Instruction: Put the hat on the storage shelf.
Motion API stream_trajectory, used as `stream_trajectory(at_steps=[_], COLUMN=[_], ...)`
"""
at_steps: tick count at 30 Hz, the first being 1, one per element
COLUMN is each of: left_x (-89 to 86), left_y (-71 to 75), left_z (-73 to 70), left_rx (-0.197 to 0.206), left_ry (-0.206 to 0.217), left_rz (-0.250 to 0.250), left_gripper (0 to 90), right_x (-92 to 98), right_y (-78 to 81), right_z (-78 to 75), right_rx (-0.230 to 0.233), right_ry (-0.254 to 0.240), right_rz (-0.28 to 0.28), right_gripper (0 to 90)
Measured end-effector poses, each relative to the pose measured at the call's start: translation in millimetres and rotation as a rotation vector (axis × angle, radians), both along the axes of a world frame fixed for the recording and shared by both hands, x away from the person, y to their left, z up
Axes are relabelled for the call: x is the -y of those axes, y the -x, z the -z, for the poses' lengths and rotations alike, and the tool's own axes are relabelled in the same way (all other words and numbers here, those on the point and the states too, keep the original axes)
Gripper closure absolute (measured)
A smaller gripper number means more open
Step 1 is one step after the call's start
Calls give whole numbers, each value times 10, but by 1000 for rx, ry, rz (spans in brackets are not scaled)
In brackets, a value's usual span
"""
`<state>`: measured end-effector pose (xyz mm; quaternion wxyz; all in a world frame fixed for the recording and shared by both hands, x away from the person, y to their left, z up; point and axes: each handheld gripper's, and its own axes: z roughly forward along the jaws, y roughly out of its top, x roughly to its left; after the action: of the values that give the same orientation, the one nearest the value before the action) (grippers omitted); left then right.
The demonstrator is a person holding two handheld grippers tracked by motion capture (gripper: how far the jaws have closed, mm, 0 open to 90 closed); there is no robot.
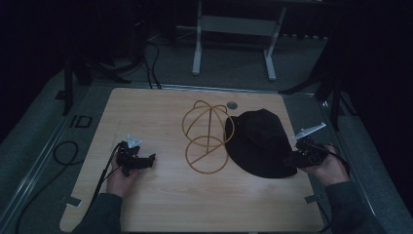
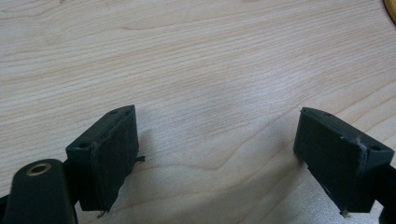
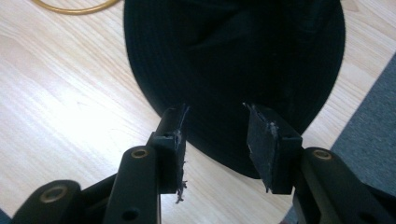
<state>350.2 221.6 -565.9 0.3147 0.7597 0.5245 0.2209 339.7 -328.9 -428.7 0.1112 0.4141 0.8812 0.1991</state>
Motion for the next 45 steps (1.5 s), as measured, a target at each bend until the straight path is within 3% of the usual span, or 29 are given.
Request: stream_trajectory(at_steps=[19, 31, 37, 45], left_x=[0, 0, 0, 1], left_y=[-1, 0, 0, 0], left_z=[1, 0, 0, 0], left_rx=[2, 0, 0, 0], left_ry=[-1, 0, 0, 1], left_rz=[0, 0, 0, -1], left_gripper=[142, 142, 142, 142], right_x=[-70, -173, -237, -336], right_y=[-374, -619, -722, -876], right_z=[-46, -49, -27, 1], right_rx=[-56, -100, -132, -203], right_ry=[99, 98, 106, 173], right_rz=[-5, -9, -22, -48], right_gripper=[468, 434, 414, 462])
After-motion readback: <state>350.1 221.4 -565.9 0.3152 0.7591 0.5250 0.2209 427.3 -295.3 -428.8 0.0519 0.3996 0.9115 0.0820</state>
